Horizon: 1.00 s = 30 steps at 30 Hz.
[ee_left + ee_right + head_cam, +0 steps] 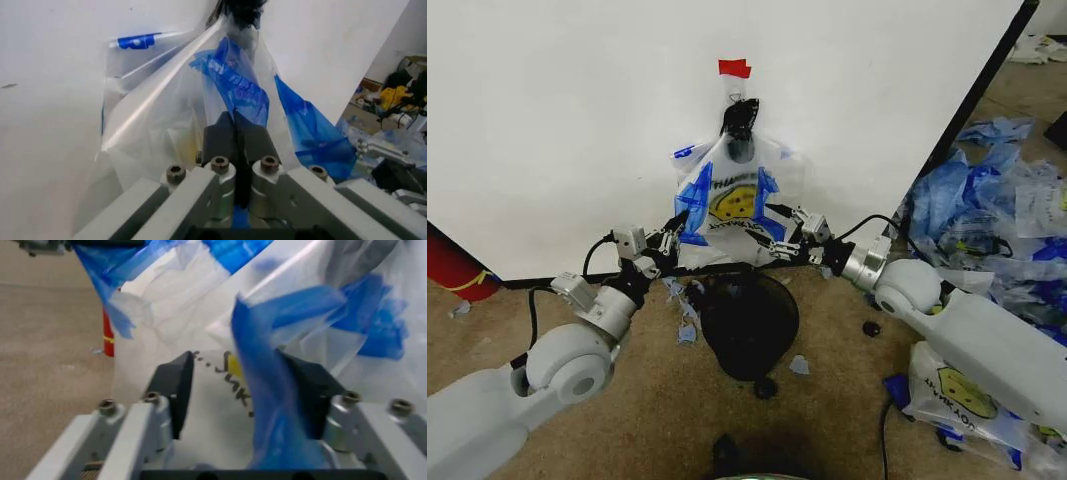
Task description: Pick up the garbage bag from the wall and place it over the trash bin.
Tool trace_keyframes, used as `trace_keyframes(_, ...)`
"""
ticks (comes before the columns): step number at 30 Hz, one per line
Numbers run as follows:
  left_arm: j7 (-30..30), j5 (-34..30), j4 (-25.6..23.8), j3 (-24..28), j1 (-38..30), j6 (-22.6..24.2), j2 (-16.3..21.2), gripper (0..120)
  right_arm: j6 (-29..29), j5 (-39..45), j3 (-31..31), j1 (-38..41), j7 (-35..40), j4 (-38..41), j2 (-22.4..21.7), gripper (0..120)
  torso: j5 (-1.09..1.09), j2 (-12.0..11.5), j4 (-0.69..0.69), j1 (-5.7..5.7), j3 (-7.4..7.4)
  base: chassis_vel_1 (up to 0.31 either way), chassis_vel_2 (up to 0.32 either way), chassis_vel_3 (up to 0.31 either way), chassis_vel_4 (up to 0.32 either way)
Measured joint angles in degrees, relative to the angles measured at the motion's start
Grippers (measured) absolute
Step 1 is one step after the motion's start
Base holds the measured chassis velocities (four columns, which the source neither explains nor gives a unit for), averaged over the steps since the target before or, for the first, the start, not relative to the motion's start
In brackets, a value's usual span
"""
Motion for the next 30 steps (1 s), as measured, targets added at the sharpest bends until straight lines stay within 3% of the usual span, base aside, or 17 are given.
trace_keyframes(9, 0.03, 0.39, -0.49, 0.34, 0.35, -0.09, -0.08, 0, -0.2, 0.36, -0.13, -2.15, 1.29, 1.3, -0.83, 12, 0.0, 0.0, 0.0, 0.0, 0.0, 0.0, 0.0, 0.0, 0.0)
trace_keyframes(20, 0.2, 0.4, -0.82, 0.63, 0.44, -0.55, 0.34, 0, -0.79, 1.04, 0.32, -2.07, 3.28, 1.19, -1.19, 14, 0.0, 0.0, 0.0, 0.0, 0.0, 0.0, 0.0, 0.0, 0.0)
trace_keyframes(30, 0.28, 0.4, -2.12, 0.35, 1.05, -0.64, 0.58, 0, -1.11, 0.82, -1.22, -1.12, 3.27, -0.24, -1.02, 29, 0.01, 0.0, 0.0, 0.0, 0.0, 0.0, 0.0, 0.0, 0.0)
